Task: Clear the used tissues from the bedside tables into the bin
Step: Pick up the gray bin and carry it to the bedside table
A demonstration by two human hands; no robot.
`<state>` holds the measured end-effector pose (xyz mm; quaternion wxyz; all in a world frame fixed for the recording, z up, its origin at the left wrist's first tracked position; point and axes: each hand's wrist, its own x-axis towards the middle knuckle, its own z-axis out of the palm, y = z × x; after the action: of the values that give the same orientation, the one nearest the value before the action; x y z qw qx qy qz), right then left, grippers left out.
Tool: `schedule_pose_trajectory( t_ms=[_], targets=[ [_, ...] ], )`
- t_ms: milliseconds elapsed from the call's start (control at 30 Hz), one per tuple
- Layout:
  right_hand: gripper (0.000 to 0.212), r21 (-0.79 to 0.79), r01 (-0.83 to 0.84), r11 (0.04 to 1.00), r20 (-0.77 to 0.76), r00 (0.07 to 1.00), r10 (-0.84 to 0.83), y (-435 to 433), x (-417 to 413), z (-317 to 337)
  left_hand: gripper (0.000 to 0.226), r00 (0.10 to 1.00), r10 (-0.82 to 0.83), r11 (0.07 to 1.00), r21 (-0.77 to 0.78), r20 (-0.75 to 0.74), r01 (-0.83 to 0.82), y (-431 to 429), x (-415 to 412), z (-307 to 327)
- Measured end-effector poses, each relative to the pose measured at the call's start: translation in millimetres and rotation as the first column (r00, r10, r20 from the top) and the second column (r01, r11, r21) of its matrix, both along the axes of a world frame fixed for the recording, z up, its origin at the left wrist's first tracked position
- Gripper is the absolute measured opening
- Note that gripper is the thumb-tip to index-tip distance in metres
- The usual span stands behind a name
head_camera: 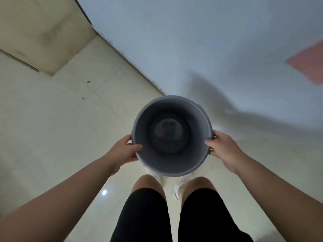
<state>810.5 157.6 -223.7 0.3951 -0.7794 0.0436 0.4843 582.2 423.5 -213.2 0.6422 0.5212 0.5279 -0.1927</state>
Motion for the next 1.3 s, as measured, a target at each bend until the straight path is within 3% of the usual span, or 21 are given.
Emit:
schedule_pose_trajectory(
  t_ms=[167,333,567,967,1300],
  targets=[
    [0.031,-0.017,-0.205,0.979,0.086,0.975,0.206,25,-27,168,0.039,0.991,0.116,0.992,0.040,0.065,-0.119,-1,-72,163],
    [0.024,0.004,-0.395,0.919,0.134,0.910,0.391,46,-52,241,0.037,0.954,0.279,0.954,0.081,0.109,-0.289,-30,-131,232],
    [0.033,0.063,-0.587,0.807,0.146,0.805,0.574,93,-111,266,0.040,0.861,0.483,0.855,0.129,0.159,-0.503,-47,-224,257],
    [0.030,0.010,-0.854,0.521,0.246,0.507,0.826,244,-269,296,0.038,0.650,0.729,0.637,0.133,0.216,-0.759,-20,-400,248],
    [0.031,0.031,-0.908,0.418,0.223,0.414,0.882,380,-321,289,0.034,0.566,0.798,0.557,0.104,0.207,-0.824,81,-458,255]
  ],
)
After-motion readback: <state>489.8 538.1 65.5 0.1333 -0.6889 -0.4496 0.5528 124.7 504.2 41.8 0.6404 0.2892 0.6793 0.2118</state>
